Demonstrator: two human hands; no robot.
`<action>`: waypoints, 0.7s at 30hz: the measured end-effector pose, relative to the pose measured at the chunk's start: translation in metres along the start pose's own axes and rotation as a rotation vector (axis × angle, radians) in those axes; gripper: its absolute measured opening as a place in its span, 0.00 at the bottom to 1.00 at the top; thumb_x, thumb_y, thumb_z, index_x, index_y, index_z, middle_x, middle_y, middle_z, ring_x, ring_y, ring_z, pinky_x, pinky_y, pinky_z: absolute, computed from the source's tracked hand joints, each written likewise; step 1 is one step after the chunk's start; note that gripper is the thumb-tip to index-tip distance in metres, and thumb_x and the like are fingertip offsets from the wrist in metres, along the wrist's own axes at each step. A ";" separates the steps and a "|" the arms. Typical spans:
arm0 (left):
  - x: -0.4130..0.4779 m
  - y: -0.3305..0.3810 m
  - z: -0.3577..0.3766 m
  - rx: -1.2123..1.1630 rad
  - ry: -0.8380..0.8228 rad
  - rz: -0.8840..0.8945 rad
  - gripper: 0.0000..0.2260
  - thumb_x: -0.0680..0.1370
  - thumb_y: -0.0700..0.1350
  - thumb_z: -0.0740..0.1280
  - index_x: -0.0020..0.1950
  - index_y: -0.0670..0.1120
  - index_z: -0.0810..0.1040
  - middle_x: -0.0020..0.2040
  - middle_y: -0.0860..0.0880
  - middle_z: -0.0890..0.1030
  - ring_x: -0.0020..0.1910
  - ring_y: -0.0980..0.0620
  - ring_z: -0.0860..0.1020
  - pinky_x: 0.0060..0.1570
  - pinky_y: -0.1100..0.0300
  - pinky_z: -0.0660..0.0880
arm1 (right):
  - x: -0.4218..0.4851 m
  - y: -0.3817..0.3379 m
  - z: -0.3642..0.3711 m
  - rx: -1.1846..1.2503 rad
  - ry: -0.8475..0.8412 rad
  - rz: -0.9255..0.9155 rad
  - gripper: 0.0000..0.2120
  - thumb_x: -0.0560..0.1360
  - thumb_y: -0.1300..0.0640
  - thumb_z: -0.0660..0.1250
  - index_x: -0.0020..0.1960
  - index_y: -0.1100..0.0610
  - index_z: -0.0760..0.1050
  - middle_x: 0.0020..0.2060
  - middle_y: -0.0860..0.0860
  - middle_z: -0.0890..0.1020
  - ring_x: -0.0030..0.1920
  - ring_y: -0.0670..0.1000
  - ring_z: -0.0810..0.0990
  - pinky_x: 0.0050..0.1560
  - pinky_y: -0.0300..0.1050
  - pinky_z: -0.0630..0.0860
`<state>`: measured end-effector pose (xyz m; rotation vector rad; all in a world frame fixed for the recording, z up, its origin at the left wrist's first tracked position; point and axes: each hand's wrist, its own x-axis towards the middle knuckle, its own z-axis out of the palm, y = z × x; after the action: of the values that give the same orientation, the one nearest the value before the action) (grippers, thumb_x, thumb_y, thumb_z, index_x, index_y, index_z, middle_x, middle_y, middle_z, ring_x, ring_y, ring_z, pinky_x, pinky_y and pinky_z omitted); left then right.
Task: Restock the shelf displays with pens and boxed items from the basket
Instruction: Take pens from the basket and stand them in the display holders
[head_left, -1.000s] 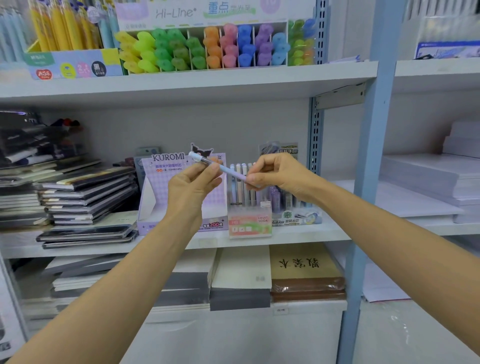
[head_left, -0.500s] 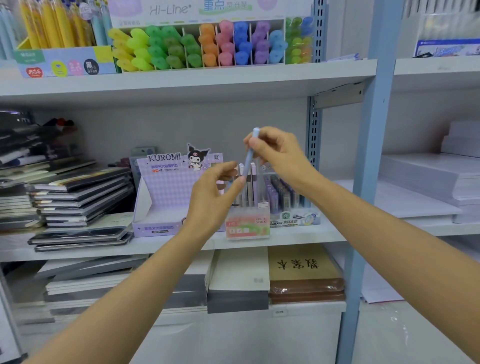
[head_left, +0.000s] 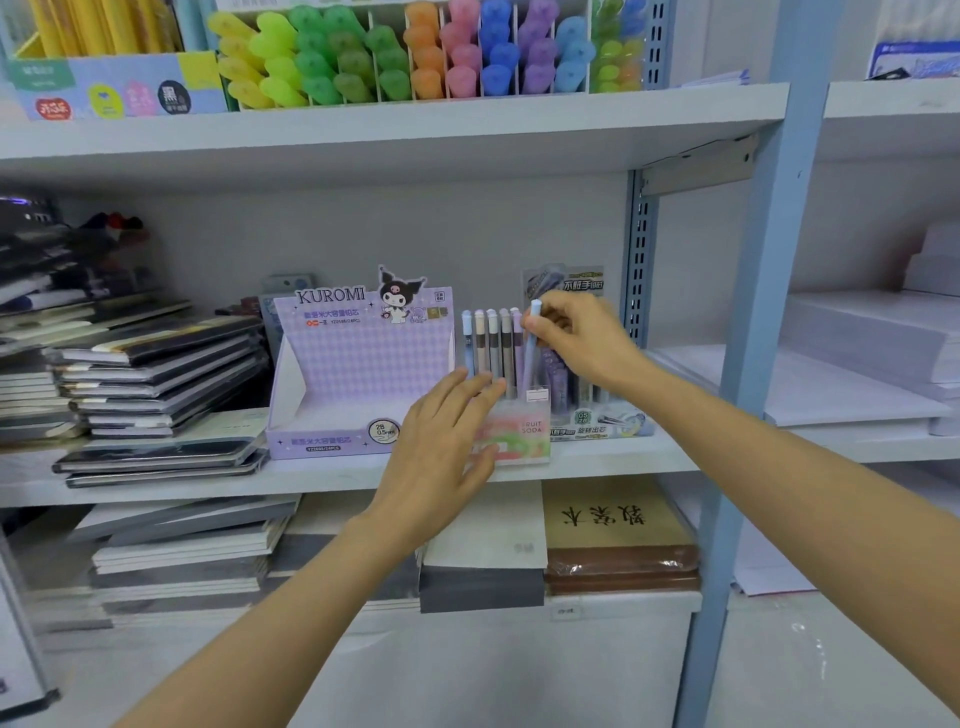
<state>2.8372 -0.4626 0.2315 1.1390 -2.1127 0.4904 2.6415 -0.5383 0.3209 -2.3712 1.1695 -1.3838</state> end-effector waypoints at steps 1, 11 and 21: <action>-0.001 0.000 0.001 0.000 0.000 -0.004 0.26 0.78 0.44 0.67 0.75 0.45 0.65 0.73 0.47 0.68 0.76 0.45 0.61 0.72 0.47 0.62 | 0.001 0.001 0.000 -0.008 -0.003 -0.007 0.08 0.79 0.57 0.65 0.50 0.61 0.78 0.41 0.53 0.83 0.43 0.51 0.82 0.51 0.51 0.79; -0.004 0.003 0.003 0.019 -0.032 -0.051 0.27 0.81 0.48 0.62 0.79 0.49 0.58 0.78 0.50 0.60 0.79 0.49 0.52 0.71 0.51 0.60 | 0.001 0.007 0.019 -0.199 0.072 -0.048 0.09 0.78 0.57 0.65 0.58 0.56 0.75 0.51 0.52 0.74 0.50 0.50 0.75 0.53 0.52 0.76; -0.047 0.004 0.011 0.080 0.159 -0.050 0.27 0.77 0.43 0.63 0.76 0.45 0.63 0.76 0.43 0.63 0.76 0.42 0.59 0.72 0.48 0.58 | -0.067 -0.036 0.031 0.088 0.170 -0.308 0.04 0.77 0.64 0.64 0.49 0.60 0.78 0.44 0.49 0.78 0.40 0.43 0.75 0.42 0.35 0.71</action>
<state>2.8475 -0.4397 0.1903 1.1549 -1.9386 0.6257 2.6674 -0.4746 0.2761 -2.4894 0.7801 -1.7207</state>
